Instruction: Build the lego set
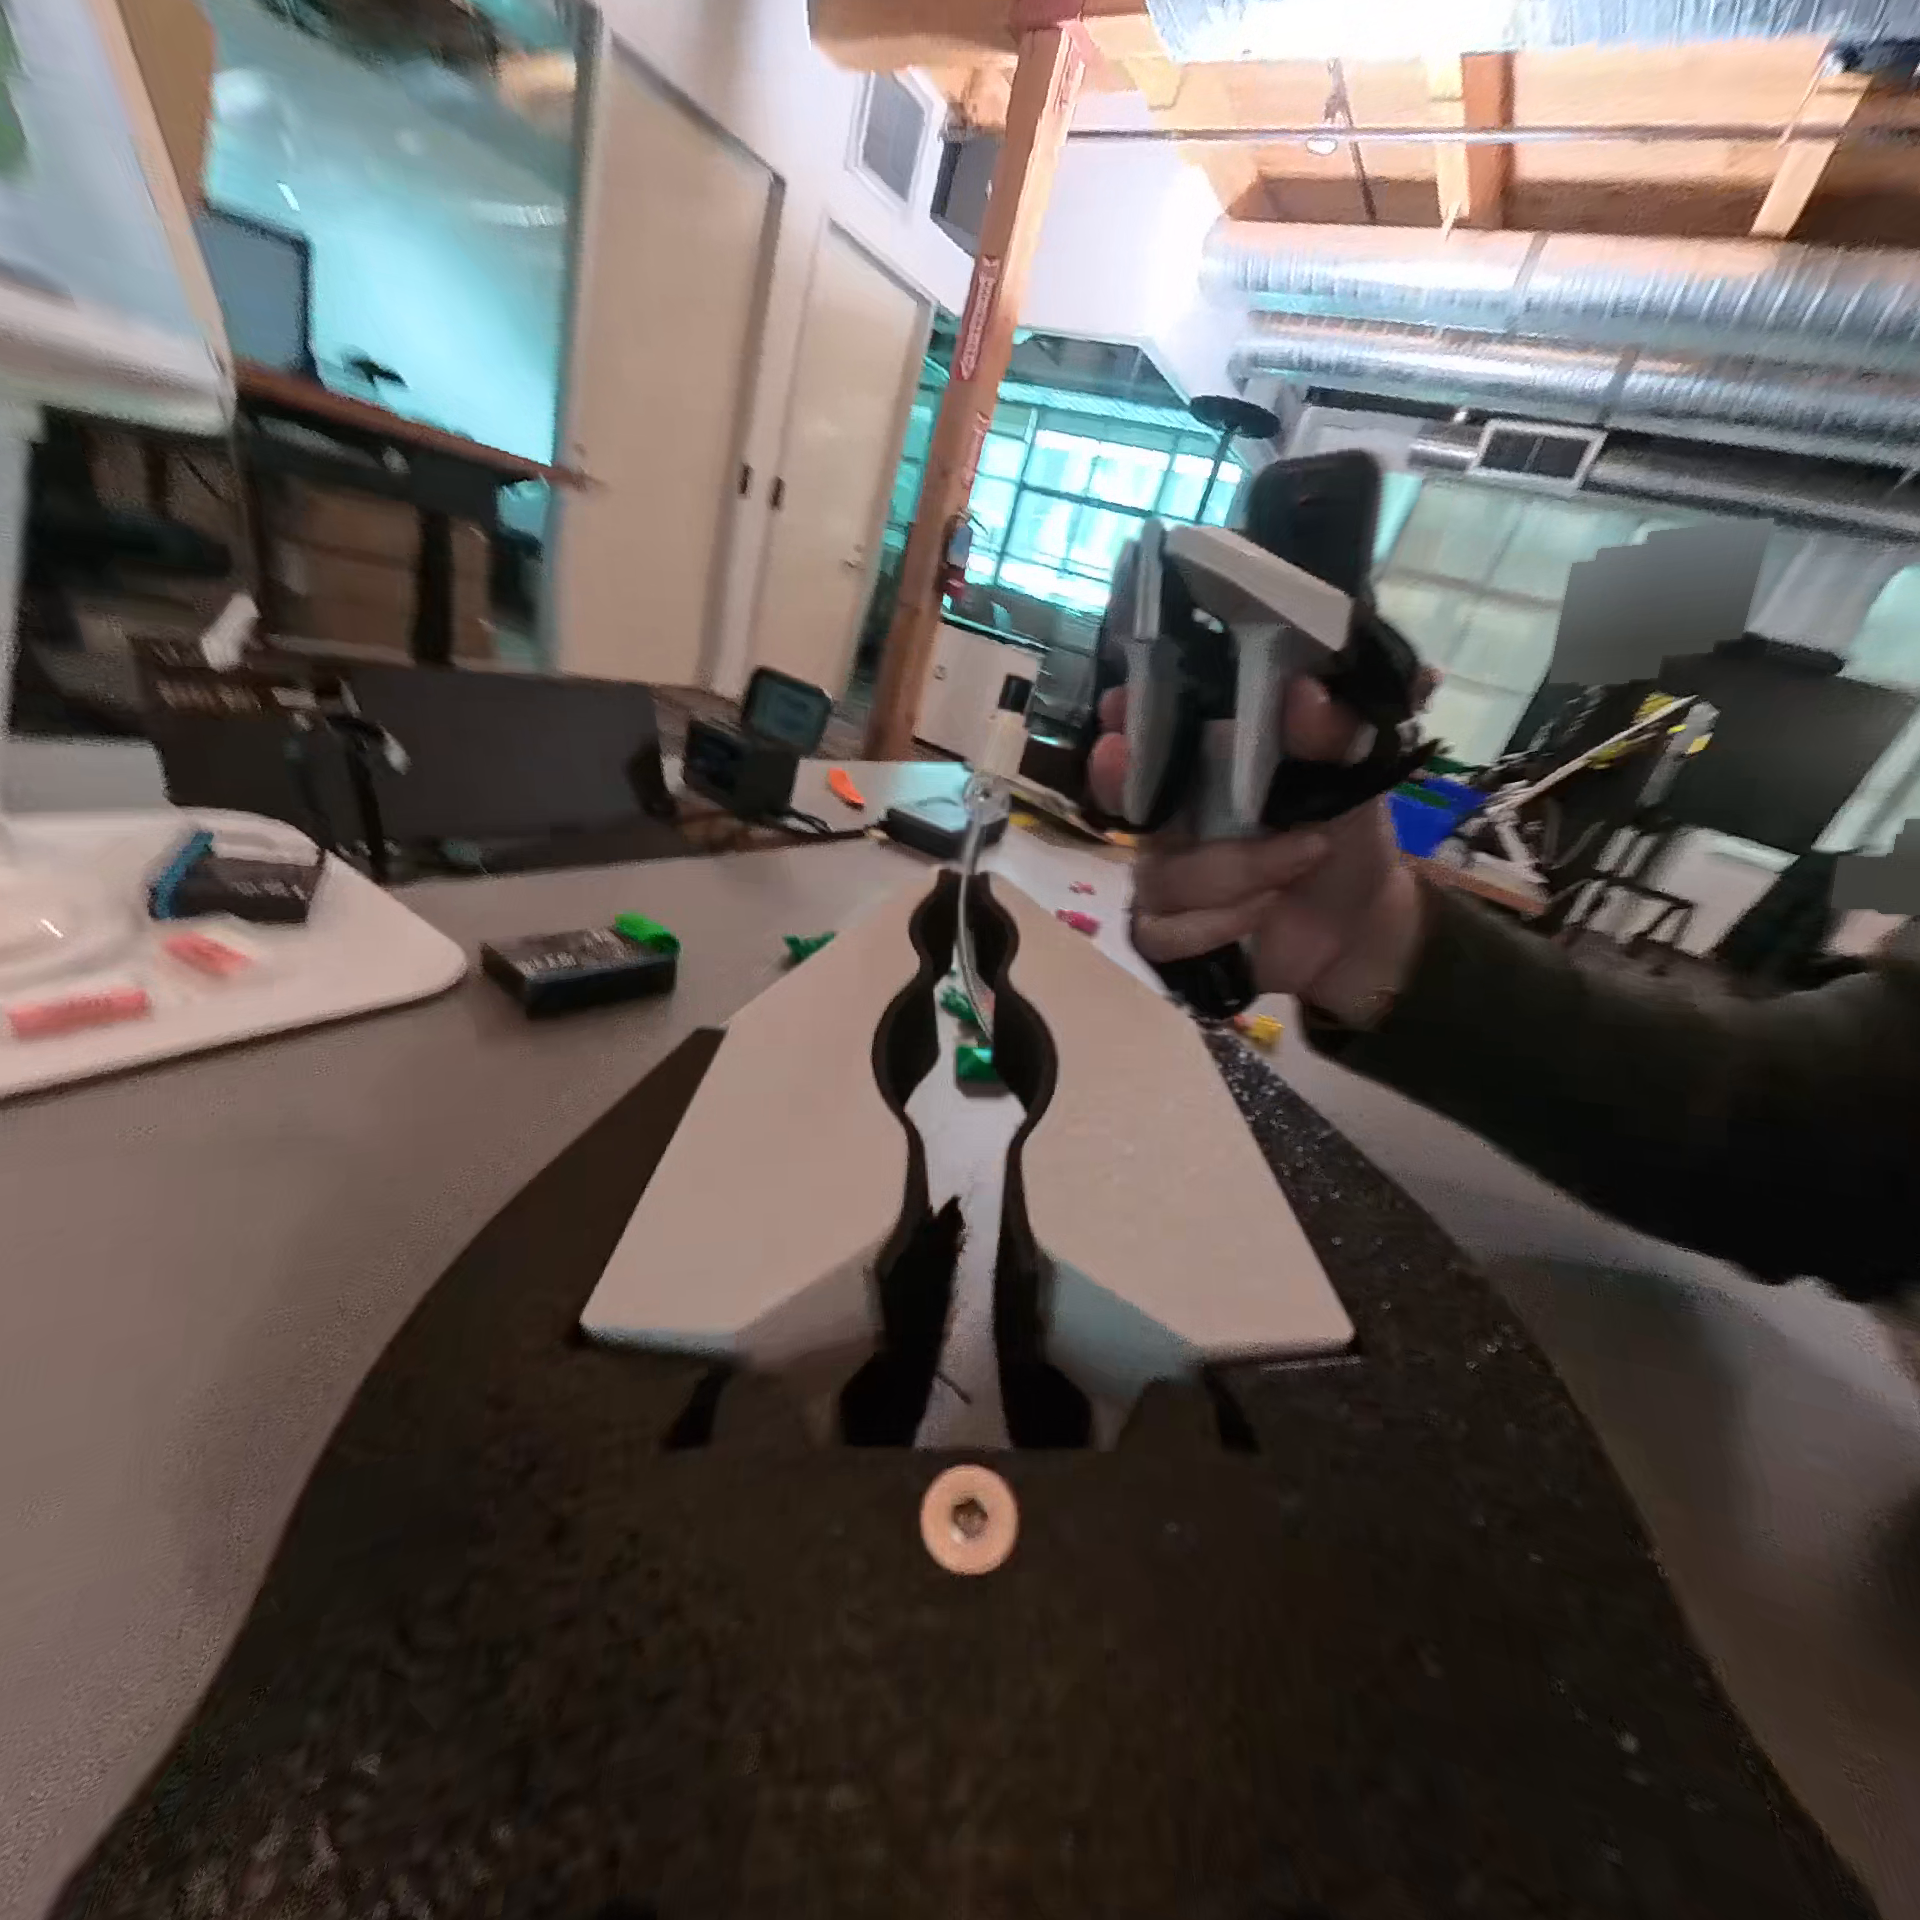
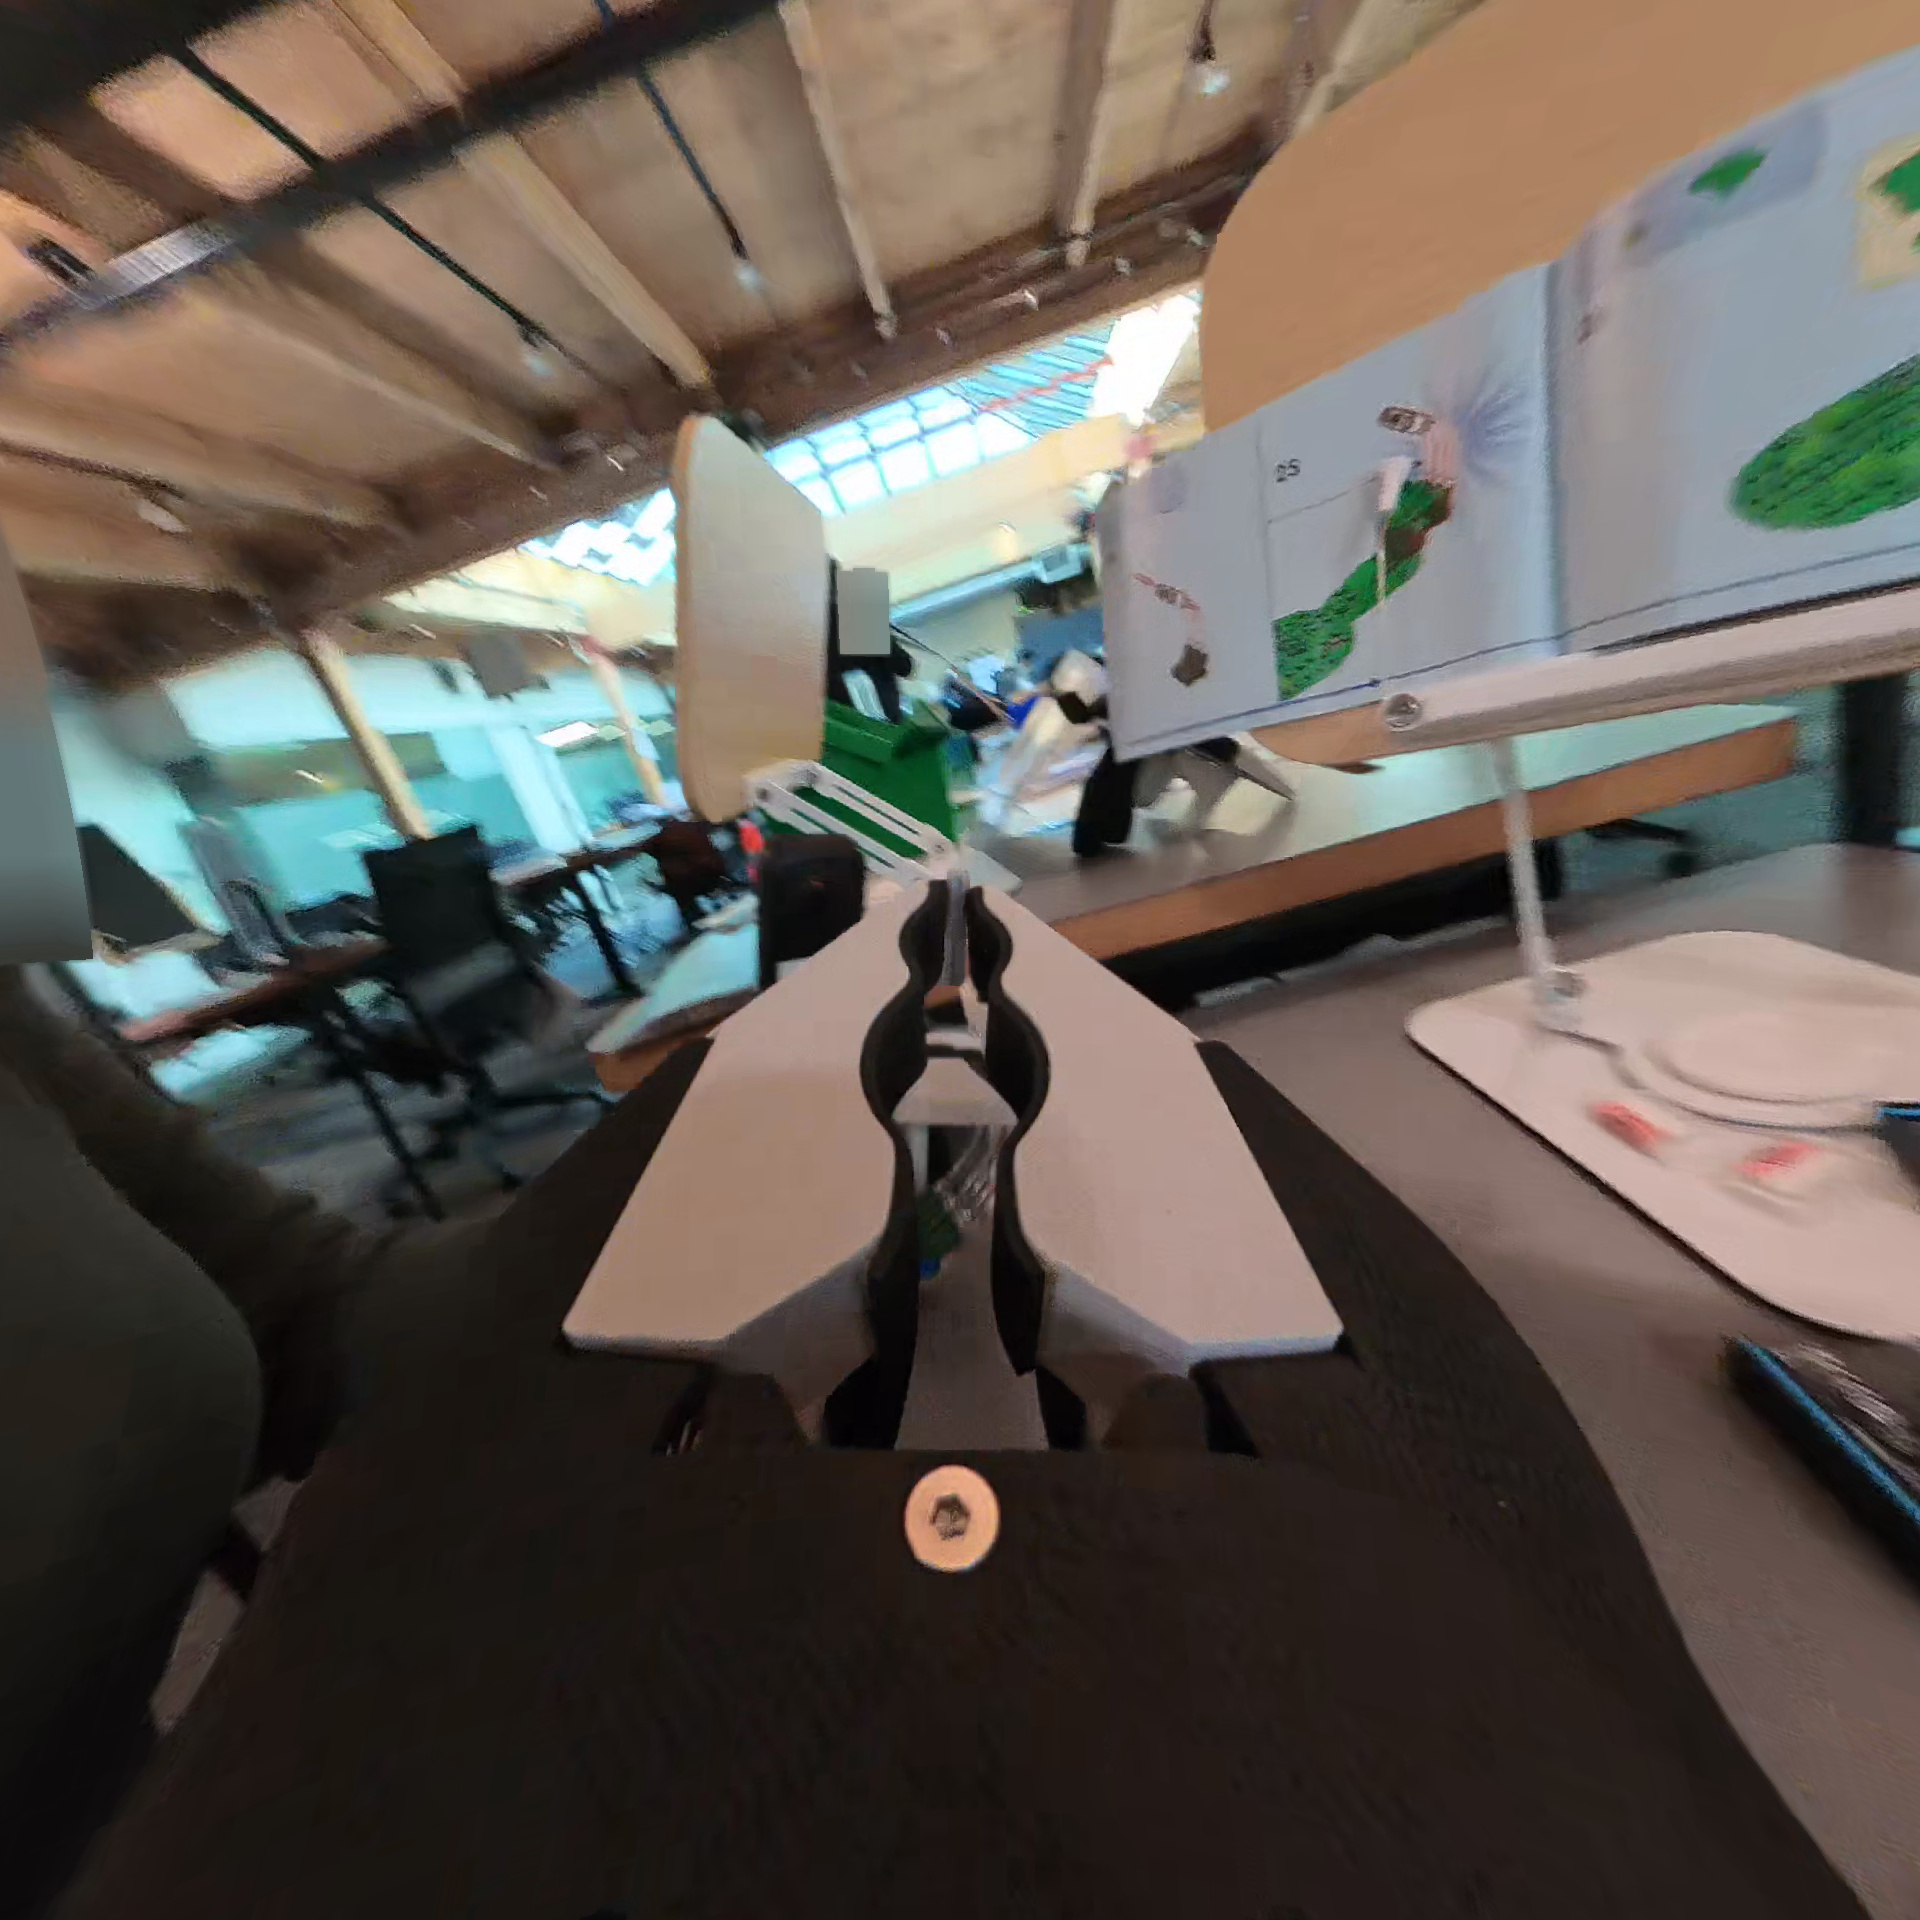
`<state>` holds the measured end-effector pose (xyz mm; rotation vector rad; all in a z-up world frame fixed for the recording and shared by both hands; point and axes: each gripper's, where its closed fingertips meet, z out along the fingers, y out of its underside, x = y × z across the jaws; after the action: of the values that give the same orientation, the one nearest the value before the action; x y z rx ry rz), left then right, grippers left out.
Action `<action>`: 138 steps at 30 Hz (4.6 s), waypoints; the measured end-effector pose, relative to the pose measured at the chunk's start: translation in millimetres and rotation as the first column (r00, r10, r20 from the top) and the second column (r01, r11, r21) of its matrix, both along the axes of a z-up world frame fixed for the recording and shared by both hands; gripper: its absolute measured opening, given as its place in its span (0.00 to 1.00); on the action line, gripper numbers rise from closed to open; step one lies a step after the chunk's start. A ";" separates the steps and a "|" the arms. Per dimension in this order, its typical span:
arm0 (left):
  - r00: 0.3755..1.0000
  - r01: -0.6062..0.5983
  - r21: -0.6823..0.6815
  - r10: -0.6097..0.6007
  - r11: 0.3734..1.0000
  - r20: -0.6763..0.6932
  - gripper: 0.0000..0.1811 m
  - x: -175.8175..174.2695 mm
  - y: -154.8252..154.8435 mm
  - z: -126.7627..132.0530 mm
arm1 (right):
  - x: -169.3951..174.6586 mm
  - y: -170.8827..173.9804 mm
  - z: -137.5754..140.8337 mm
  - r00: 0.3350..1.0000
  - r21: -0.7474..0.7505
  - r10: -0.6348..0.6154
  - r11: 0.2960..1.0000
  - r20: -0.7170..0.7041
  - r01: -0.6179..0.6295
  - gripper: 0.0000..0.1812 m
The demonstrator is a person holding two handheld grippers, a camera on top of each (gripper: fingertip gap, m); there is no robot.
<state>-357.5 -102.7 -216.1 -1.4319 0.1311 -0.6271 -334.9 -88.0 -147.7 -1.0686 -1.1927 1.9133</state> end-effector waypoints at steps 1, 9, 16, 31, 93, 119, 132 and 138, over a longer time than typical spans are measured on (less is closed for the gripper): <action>0.999 0.023 -0.032 -0.022 0.999 0.032 0.00 -2.5 0.8 -4.3 | -8.1 0.5 -2.5 0.999 -0.035 0.031 0.999 -0.020 -0.032 0.01; 0.987 0.110 -0.162 -0.088 0.981 0.136 0.00 -7.5 6.5 -23.0 | -42.3 1.1 -27.6 0.990 -0.071 0.139 0.988 -0.029 -0.141 0.01; 0.987 0.125 -0.168 -0.106 0.978 0.117 0.00 -2.9 6.5 -25.0 | -43.3 -3.1 -34.7 0.995 0.005 0.102 0.995 -0.010 -0.102 0.01; 0.985 0.143 -0.173 -0.123 0.974 0.121 0.00 -0.4 6.3 -25.9 | -42.8 -6.3 -36.3 0.996 0.073 0.085 0.994 -0.016 -0.084 0.01; 0.827 0.548 -0.109 -0.517 0.829 0.221 0.00 44.3 -32.5 -15.5 | 0.4 -42.4 -20.6 0.881 0.066 0.443 0.897 -0.167 -0.438 0.01; 0.822 0.552 -0.095 -0.522 0.828 0.227 0.00 44.2 -32.5 -13.8 | 1.2 -44.8 -25.3 0.875 0.075 0.459 0.888 -0.155 -0.453 0.01; 0.829 0.543 -0.110 -0.511 0.833 0.227 0.00 42.3 -28.0 -16.2 | 0.9 -42.8 -26.8 0.887 0.096 0.438 0.899 -0.143 -0.428 0.01; 0.834 0.534 -0.077 -0.510 0.842 0.211 0.00 40.4 -30.4 -11.9 | -3.5 -12.7 -2.2 0.977 0.226 0.158 0.966 -0.142 -0.123 0.01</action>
<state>-317.1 -133.1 -228.0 -1.4628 0.3506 -1.2389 -338.4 -100.7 -149.9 -0.7190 -1.3788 1.8829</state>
